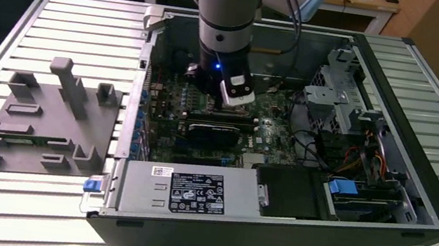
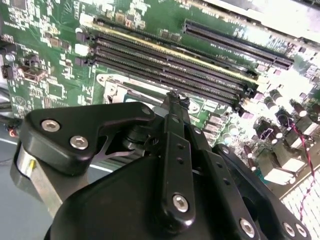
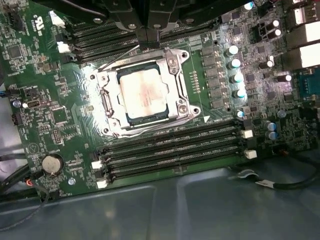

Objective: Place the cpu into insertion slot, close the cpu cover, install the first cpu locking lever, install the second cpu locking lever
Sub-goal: 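Install the second cpu locking lever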

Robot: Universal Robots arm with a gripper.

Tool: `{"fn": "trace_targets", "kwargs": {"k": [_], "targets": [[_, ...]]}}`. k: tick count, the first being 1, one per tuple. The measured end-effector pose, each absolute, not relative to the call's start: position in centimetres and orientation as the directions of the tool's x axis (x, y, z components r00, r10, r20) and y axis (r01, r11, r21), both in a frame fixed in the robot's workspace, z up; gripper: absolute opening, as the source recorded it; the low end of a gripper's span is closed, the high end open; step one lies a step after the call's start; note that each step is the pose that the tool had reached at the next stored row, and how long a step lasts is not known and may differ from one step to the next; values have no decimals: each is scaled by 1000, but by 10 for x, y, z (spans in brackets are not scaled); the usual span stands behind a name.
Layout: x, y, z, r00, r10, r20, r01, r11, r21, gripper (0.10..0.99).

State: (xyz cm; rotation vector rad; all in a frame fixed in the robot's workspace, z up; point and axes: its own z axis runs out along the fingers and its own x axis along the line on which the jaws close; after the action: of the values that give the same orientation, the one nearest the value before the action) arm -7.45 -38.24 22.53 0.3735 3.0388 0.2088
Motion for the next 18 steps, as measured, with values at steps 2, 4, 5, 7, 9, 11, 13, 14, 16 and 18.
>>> {"fn": "trace_targets", "kwargs": {"k": [2,4,5,7,9,11,13,14,16,18], "targets": [[-76,-384,225,-968,247,-52,236,958,164,102],[-78,-388,224,-968,247,-49,235,956,176,102],[-78,-390,223,-968,248,-48,235,955,180,102],[-78,-394,222,-968,248,-47,235,954,186,102],[-79,-395,220,-968,248,-44,235,952,195,102],[-81,-395,218,-968,249,-41,235,950,206,102],[-82,-395,216,-968,249,-39,235,948,215,102],[-83,-396,215,-968,249,-38,235,947,219,102],[-84,-397,212,-968,249,-37,235,946,225,102],[-86,-398,210,-968,249,-35,234,945,230,102]]}}
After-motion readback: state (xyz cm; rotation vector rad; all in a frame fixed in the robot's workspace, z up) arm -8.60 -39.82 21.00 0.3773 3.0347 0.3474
